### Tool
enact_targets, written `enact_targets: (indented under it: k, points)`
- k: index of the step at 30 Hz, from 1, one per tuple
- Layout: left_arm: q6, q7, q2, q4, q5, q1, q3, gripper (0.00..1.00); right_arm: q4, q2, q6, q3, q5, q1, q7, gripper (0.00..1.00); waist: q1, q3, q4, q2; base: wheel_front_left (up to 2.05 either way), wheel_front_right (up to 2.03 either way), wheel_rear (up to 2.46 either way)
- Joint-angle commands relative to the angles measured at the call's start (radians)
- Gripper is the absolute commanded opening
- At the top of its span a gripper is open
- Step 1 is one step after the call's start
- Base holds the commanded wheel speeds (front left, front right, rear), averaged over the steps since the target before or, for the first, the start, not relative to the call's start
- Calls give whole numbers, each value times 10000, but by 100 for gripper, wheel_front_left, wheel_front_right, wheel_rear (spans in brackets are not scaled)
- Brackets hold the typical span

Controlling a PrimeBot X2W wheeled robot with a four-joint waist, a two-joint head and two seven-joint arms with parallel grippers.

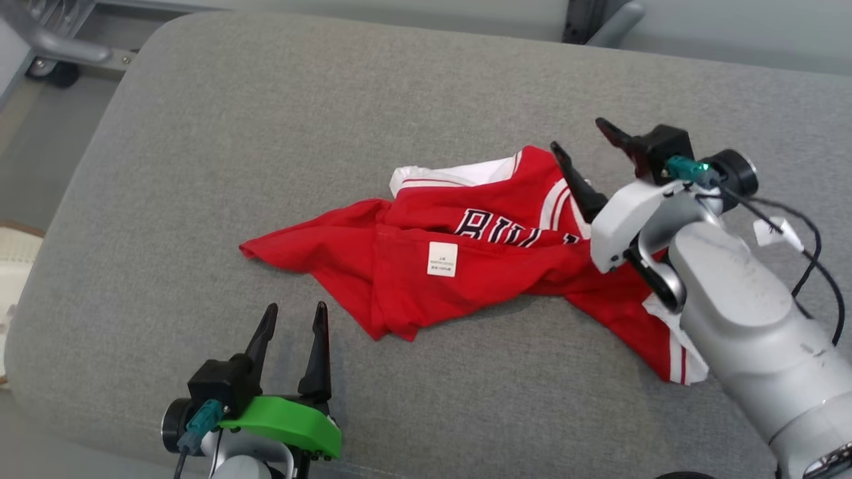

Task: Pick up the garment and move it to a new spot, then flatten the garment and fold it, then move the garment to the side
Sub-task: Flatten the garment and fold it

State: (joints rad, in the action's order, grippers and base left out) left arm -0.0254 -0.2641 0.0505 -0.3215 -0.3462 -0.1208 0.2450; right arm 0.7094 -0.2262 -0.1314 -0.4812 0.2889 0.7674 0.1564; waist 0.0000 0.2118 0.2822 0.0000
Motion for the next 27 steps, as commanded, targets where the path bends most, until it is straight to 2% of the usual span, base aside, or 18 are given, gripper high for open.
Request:
enact_targets:
  k: [1, 8, 17, 23, 27]
  points:
    - [29, 3, 8, 74, -62, -217, 55, 100, 122, -171, 15, -108, 92, 170, -78, 100, 0, 876, 877, 0, 0, 0, 0]
    - [179, 3, 5, 170, -577, -432, 756, 100, 1294, -854, 15, -1730, 1942, 1879, -1526, 100, 0, 1506, 1709, 0, 0, 0, 0]
    - [360, 3, 6, 120, -852, -445, 1159, 100, 812, -1886, 15, -5019, 3850, 2950, -2388, 100, 0, 1701, 2191, 0, 0, 0, 0]
    - [398, 3, 8, 29, -925, -367, 1248, 100, 894, -2456, 15, -7169, 4323, 3401, -3003, 100, 0, 1710, 2338, 0, 0, 0, 0]
    - [427, 3, 9, -50, -1043, -370, 1202, 100, 1144, -2598, 21, -7797, 4385, 3728, -3375, 100, 0, 1806, 2392, 0, 0, 0, 0]
